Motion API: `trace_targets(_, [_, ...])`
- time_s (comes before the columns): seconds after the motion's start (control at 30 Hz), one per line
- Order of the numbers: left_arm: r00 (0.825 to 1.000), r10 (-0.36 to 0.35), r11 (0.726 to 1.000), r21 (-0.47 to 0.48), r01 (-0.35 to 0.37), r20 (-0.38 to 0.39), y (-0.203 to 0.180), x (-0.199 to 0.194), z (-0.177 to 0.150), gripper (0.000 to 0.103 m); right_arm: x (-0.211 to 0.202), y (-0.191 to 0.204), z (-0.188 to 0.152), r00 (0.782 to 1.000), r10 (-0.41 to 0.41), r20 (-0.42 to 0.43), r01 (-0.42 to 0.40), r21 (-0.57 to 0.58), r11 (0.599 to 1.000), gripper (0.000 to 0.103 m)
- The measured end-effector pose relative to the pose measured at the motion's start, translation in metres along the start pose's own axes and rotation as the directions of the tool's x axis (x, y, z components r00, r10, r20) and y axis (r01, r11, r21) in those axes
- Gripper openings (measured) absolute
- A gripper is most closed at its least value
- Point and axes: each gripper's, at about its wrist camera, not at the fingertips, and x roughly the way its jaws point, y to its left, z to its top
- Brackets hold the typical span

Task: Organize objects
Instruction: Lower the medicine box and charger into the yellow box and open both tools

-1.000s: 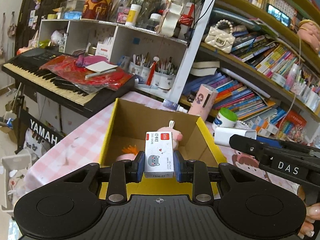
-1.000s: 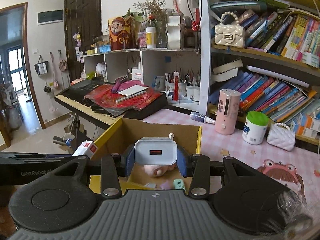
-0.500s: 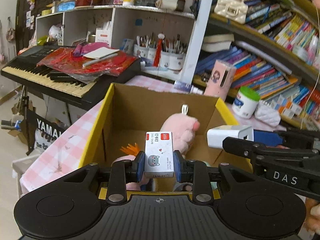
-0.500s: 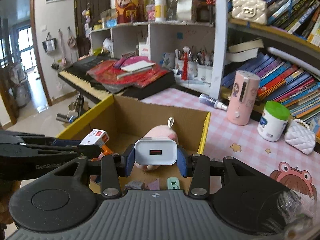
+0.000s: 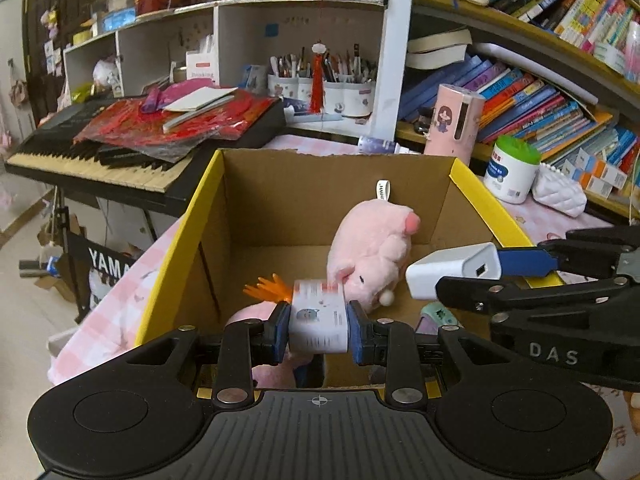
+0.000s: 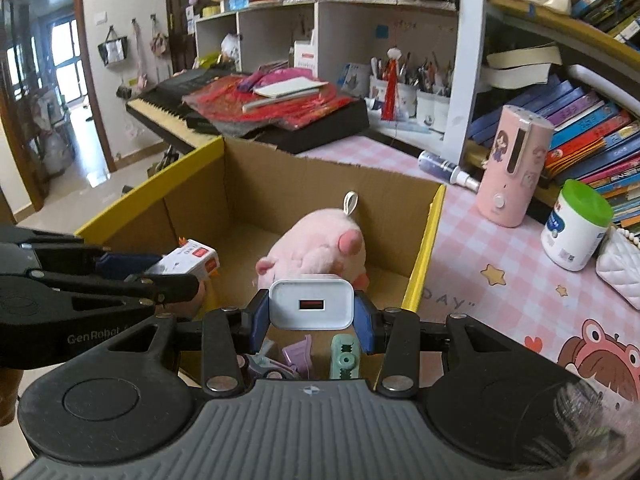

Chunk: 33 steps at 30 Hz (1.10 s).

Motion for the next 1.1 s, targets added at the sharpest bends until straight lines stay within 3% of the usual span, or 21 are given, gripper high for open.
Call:
trace_targets(0.33, [1.0, 0.012, 1.0, -0.015, -0.012, 0.026, 0.003, -0.003, -0.002, 0.033, 0.012, 0.005, 0.001, 1.0, 0.015, -0.021, -0.016, -0.051, 0.999, 0.041])
trace_targets(0.6, [0.997, 0.026, 0.999, -0.025, -0.025, 0.073, 0.006, -0.014, -0.003, 0.054, 0.022, 0.009, 0.005, 0.999, 0.005, -0.038, -0.008, -0.086, 0.996, 0.041])
trace_targets(0.83, [0.996, 0.02, 1.0, -0.017, -0.018, 0.091, 0.006, -0.021, -0.003, 0.06, 0.023, 0.008, 0.007, 0.999, -0.001, -0.039, -0.002, -0.069, 0.998, 0.043])
trace_targets(1.1, [0.991, -0.022, 0.999, -0.045, 0.028, 0.132, 0.007, -0.045, -0.008, 0.065, -0.005, 0.009, 0.003, 0.998, -0.063, 0.024, 0.063, -0.009, 0.998, 0.044])
